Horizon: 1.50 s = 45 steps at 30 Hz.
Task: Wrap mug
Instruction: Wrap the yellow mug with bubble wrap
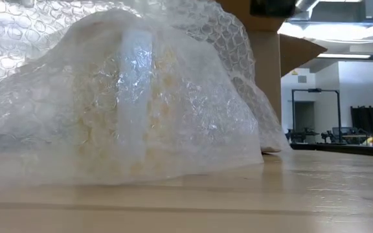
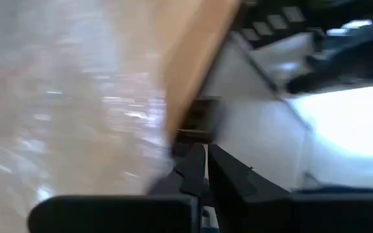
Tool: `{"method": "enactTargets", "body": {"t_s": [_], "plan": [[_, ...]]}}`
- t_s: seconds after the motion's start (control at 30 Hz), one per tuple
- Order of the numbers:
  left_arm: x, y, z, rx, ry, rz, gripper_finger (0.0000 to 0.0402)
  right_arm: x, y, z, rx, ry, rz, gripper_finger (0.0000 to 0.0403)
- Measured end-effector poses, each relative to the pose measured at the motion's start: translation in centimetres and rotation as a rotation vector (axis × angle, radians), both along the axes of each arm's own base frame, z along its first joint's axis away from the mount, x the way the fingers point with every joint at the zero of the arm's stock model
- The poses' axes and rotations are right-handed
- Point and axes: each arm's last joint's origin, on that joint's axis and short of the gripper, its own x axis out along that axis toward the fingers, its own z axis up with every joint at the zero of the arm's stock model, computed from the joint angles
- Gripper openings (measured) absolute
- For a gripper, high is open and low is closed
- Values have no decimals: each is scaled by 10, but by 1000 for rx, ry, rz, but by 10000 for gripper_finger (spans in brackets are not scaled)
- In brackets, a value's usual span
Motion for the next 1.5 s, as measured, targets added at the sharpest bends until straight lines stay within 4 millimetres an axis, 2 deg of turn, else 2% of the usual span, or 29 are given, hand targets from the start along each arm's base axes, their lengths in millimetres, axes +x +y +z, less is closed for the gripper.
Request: {"method": "enactTargets", "body": {"t_s": [0.13, 0.23, 0.37, 0.43, 0.6, 0.67, 0.83, 1.0, 1.2, 1.37, 1.5], "plan": [[-23, 0, 39, -73, -59, -99, 0, 11, 5, 28, 102, -194, 6, 111], [-51, 7, 68, -83, -61, -136, 0, 22, 7, 34, 156, -303, -34, 109], [-90, 25, 92, -1, -41, -83, 0, 40, -1, 22, 176, -324, -138, 88], [-105, 36, 98, 58, -33, -37, 0, 57, -7, 12, 197, -347, -176, 69], [-135, 59, 105, 181, 21, 33, 0, 74, -9, -11, 199, -284, -203, 9], [-141, 65, 105, 214, 40, 30, 0, 76, -8, -24, 166, -195, -211, 5], [-146, 70, 107, 273, 52, -9, 0, 95, -1, -42, 176, -174, -189, 1], [-148, 72, 107, 310, 56, -42, 0, 102, 4, -71, 64, -42, -242, 0], [-148, 72, 106, 325, 62, -78, 0, 110, 4, -89, 13, 28, -276, 0], [-148, 72, 106, 326, 59, -82, 0, 113, 2, -111, -7, 91, -302, 0], [-148, 72, 106, 328, 58, -80, 0, 114, 2, -112, -5, 101, -302, 0]]}}
